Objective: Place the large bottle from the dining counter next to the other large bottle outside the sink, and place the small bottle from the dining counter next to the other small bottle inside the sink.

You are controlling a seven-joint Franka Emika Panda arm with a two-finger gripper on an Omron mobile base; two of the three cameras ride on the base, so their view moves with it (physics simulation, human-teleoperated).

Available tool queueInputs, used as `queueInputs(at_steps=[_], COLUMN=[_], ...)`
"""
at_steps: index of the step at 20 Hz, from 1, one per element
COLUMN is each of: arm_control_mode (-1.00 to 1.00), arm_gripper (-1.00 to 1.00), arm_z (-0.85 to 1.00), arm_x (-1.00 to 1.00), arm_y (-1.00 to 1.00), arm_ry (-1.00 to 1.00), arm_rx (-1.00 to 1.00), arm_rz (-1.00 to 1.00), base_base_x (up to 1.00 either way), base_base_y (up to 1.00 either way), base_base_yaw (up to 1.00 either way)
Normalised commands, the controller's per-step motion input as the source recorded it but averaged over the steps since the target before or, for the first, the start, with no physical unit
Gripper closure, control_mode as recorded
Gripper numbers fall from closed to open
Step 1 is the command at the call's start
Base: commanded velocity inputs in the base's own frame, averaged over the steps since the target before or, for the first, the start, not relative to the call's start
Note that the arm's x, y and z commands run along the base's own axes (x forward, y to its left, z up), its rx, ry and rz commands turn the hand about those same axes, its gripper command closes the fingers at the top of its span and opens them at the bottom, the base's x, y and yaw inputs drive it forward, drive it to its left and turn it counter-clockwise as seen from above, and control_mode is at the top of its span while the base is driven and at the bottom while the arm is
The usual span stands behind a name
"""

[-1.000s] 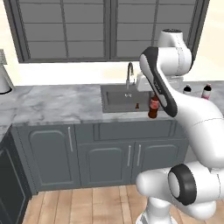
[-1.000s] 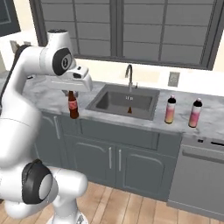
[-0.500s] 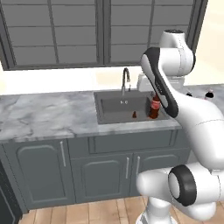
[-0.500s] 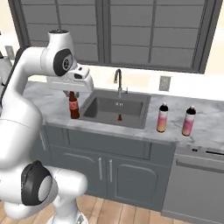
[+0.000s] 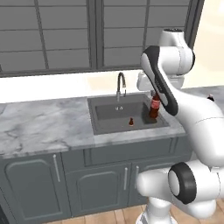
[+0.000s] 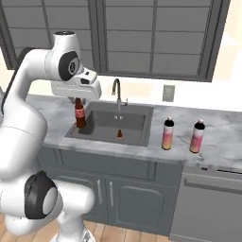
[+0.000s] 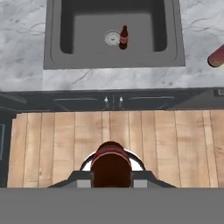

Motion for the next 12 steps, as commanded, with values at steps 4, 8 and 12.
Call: queueInputs(at_steps=[4,8,12], arm_control_mode=[1.0,1.0,1.0], arm_gripper=[1.0,1.0,1.0], arm_z=[0.0,0.0,0.0], arm_x=[0.0,0.0,0.0], arm_y=[0.0,0.0,0.0], arm_ry=[0.0,0.0,0.0], arm_rx=[0.0,0.0,0.0], arm_rz=[0.0,0.0,0.0], base_base_x=[0.21,0.34,0.51], base_base_y=[0.41,0.59,0.47], base_base_yaw=[-0.13,-0.13,-0.08])
